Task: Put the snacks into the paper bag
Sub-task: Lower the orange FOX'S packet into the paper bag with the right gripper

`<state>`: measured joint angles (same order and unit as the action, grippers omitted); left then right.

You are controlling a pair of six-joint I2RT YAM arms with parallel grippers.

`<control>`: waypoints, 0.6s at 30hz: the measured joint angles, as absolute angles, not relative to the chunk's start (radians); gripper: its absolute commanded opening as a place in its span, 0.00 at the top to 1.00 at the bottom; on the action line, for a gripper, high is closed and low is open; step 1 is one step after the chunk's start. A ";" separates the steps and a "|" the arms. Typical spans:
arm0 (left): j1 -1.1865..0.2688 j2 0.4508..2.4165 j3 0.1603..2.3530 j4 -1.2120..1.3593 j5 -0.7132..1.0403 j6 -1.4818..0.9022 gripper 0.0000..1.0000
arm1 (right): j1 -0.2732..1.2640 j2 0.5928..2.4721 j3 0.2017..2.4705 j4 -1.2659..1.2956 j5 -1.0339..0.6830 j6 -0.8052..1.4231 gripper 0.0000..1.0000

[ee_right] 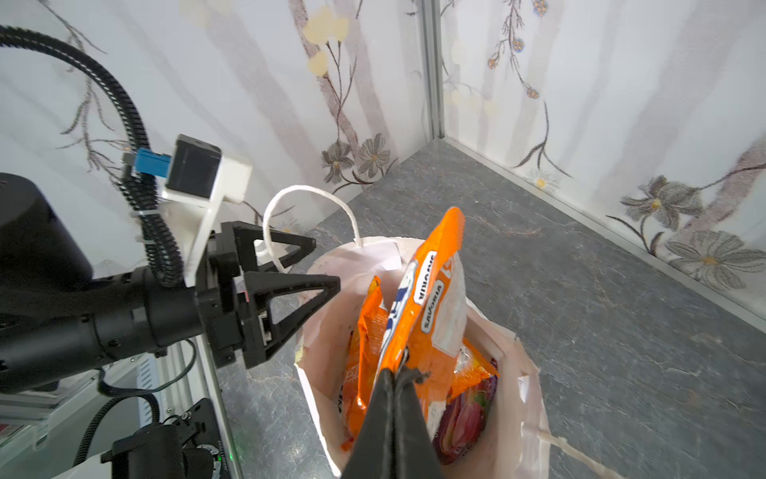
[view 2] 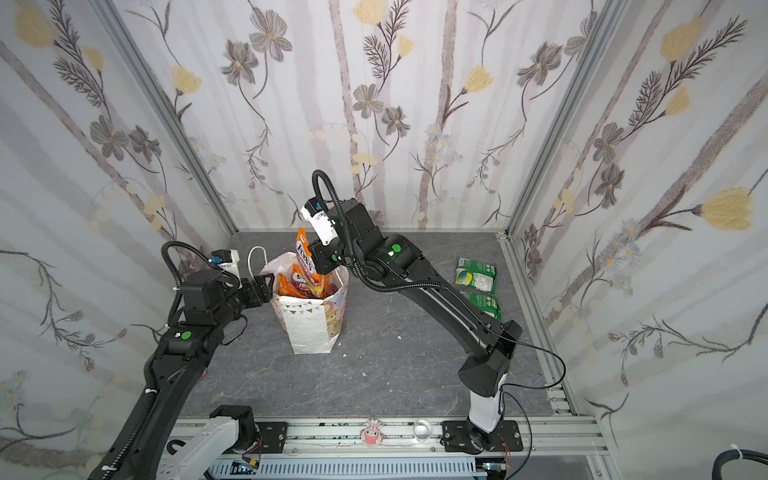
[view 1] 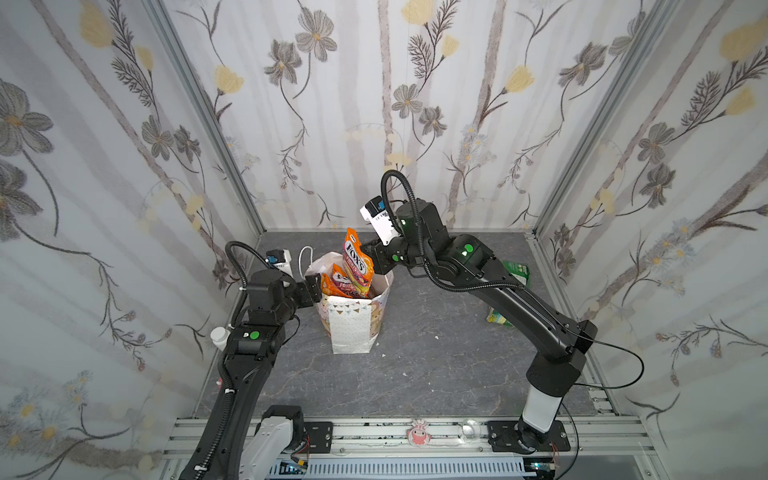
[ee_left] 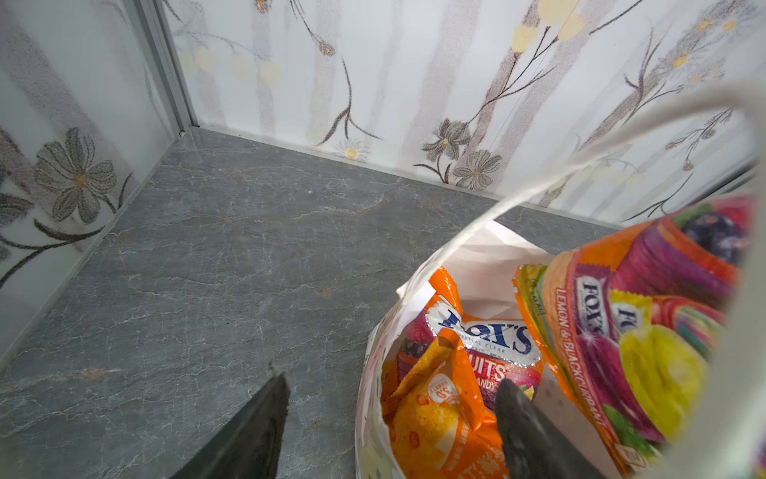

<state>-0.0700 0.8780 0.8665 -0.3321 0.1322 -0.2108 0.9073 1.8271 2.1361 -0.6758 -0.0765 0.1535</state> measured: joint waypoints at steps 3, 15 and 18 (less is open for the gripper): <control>-0.070 0.880 0.867 -0.332 0.132 -0.210 0.22 | 0.907 1.831 2.137 -0.692 -0.030 0.138 1.00; -0.070 0.884 0.867 -0.332 0.132 -0.210 0.22 | 0.907 1.860 2.158 -0.752 0.155 0.076 1.00; -0.070 0.886 0.867 -0.332 0.132 -0.210 0.22 | 0.909 1.872 2.158 -0.760 0.180 0.066 1.00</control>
<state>-0.0700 0.8856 0.8665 -0.3325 0.1318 -0.2104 0.9089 1.8725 2.1578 -0.7601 0.1802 0.0662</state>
